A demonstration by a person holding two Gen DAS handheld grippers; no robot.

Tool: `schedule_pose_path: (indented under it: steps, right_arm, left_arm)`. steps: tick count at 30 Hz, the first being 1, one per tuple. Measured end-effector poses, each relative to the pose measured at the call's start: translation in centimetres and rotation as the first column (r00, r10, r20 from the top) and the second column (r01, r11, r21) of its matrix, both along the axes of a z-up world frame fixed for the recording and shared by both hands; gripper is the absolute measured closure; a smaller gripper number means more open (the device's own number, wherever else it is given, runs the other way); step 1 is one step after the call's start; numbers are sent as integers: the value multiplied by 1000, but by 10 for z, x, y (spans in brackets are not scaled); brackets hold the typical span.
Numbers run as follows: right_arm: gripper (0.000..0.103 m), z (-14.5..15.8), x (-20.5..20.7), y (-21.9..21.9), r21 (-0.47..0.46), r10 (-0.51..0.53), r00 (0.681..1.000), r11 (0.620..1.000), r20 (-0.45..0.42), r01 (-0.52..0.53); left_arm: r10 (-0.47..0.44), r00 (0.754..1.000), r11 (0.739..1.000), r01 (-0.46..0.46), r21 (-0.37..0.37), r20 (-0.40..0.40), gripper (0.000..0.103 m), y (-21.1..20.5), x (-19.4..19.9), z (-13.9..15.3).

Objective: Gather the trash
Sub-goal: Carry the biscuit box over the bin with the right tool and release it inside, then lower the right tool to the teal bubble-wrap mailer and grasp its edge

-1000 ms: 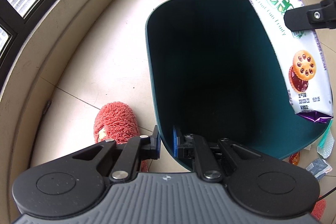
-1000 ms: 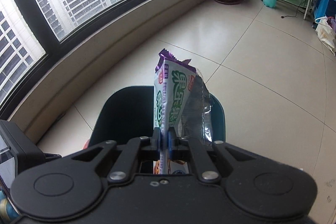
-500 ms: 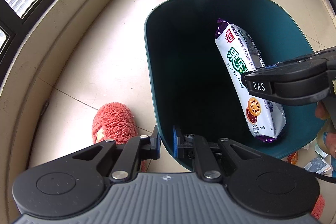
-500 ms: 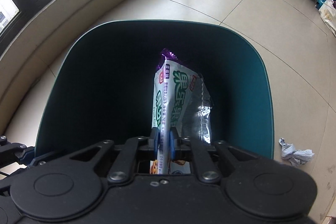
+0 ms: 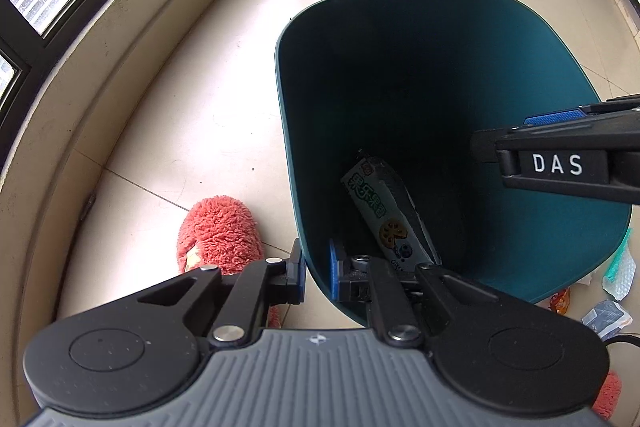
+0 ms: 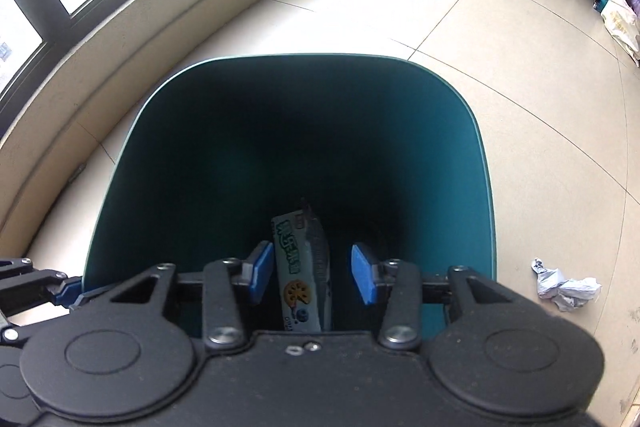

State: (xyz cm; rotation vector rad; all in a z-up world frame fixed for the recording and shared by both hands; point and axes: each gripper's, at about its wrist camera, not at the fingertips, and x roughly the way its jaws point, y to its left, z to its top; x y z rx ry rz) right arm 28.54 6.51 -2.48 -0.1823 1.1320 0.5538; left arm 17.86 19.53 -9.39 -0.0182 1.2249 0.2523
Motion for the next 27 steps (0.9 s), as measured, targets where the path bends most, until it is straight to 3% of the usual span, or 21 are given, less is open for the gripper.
schedule_pose_path:
  steps: [14,20,27]
  right_arm:
    - [55,63,-31,-93,130,-75,994,989,75,65]
    - [54,62,-32,-146,117,-151,985,983,81,141]
    - [48,33,-34,-198,74,-254,966,966,54,249]
  left_arm:
    - [4,1000,1000,-4,21,-2,92,-8,0,2]
    - [1,1000,1000,-1,31,0,92,-8,0,2]
    - [7,1000,1000,-7,29,-6,92,-9,1,3]
